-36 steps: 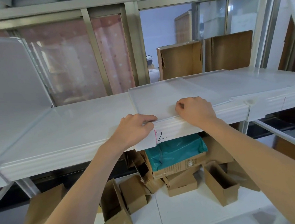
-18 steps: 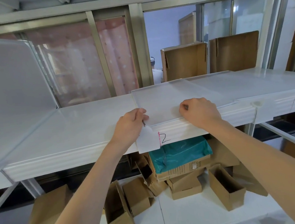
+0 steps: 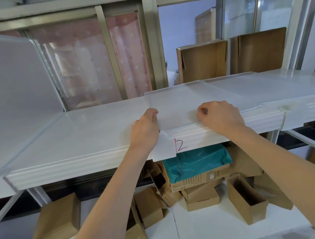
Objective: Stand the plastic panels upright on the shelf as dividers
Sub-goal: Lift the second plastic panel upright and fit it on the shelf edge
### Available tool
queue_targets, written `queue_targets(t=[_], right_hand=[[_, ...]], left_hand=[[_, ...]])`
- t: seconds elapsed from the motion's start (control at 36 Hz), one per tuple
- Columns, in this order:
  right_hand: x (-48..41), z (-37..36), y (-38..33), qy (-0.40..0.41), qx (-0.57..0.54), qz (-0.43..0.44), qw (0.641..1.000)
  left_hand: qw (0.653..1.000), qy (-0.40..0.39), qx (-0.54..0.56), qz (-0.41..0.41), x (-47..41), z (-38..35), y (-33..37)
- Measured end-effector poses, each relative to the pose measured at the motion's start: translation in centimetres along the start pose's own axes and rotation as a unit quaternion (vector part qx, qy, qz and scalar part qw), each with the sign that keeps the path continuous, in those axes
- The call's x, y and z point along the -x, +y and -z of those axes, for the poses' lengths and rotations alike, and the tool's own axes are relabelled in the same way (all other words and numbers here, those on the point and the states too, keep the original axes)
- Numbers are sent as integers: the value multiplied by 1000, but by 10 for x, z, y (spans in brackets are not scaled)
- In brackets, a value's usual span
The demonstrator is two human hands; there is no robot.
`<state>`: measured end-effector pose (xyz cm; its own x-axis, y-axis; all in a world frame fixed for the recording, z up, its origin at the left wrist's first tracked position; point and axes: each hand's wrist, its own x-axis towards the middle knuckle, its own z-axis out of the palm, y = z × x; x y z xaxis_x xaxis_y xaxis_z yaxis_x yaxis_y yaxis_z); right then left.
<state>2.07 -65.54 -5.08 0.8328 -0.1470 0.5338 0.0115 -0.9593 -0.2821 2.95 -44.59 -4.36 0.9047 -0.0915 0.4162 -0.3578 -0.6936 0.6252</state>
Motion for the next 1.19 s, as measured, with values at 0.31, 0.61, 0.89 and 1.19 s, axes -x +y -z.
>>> queue_targets(t=[0.31, 0.61, 0.89, 1.19], right_hand=[[1, 1, 0, -4, -9, -7, 1000], [0, 2, -2, -6, -2, -8, 1000], [-3, -4, -6, 2, 4, -5, 1000], [-5, -5, -8, -9, 23, -6, 1000]], left_hand=[[999, 13, 5, 49, -8, 0, 3], [998, 48, -43, 28, -8, -3, 2], [996, 41, -60, 61, -14, -10, 3], [995, 29, -57, 76, -10, -12, 8]])
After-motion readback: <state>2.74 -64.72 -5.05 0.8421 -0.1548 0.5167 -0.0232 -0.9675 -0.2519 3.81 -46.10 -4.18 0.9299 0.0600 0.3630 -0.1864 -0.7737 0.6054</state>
